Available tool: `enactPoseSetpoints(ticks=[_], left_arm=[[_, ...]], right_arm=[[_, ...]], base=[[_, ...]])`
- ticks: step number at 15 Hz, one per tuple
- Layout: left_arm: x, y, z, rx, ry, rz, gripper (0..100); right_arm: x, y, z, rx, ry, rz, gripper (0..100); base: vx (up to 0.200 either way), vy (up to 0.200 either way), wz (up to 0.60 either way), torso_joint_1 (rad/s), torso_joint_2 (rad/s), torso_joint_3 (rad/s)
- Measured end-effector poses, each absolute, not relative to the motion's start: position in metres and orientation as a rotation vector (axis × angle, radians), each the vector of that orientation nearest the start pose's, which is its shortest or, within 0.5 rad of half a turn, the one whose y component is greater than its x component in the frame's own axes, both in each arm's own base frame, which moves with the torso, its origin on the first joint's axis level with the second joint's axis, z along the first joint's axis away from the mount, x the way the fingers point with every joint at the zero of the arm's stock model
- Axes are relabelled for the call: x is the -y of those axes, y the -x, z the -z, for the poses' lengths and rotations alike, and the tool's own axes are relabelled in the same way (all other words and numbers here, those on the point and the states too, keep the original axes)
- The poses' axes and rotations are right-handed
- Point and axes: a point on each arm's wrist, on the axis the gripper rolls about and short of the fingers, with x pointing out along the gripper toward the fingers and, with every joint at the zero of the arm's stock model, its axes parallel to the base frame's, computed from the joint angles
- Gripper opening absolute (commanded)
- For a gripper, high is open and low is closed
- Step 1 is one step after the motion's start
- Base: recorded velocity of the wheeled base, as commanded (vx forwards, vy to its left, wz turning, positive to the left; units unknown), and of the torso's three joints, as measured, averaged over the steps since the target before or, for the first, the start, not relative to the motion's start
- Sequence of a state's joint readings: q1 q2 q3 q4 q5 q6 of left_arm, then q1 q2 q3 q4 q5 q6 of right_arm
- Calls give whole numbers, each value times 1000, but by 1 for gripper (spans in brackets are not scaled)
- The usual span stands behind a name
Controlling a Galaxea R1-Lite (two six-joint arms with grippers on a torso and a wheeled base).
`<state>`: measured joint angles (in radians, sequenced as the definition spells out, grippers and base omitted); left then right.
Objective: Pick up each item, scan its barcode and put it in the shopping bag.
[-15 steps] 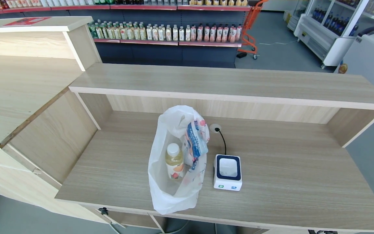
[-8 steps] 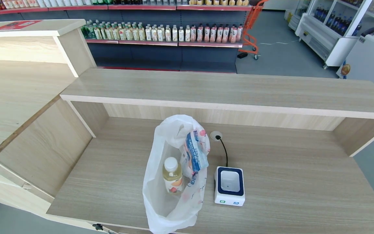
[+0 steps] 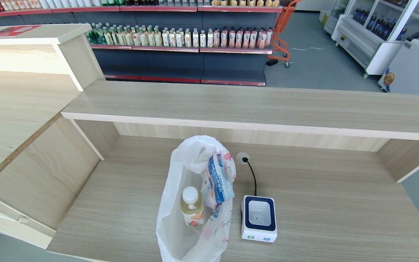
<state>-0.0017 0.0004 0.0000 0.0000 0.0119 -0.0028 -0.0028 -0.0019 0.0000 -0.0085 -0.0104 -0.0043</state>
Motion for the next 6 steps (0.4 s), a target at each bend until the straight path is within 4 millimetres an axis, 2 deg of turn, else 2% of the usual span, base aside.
enactPoseSetpoints(ticks=[6], left_arm=[[0, 23, -75, 0, 3, -10, 100]], right_arm=[[0, 23, -76, 11, 10, 14, 0]], base=[[0, 0, 0, 0, 0, 0]])
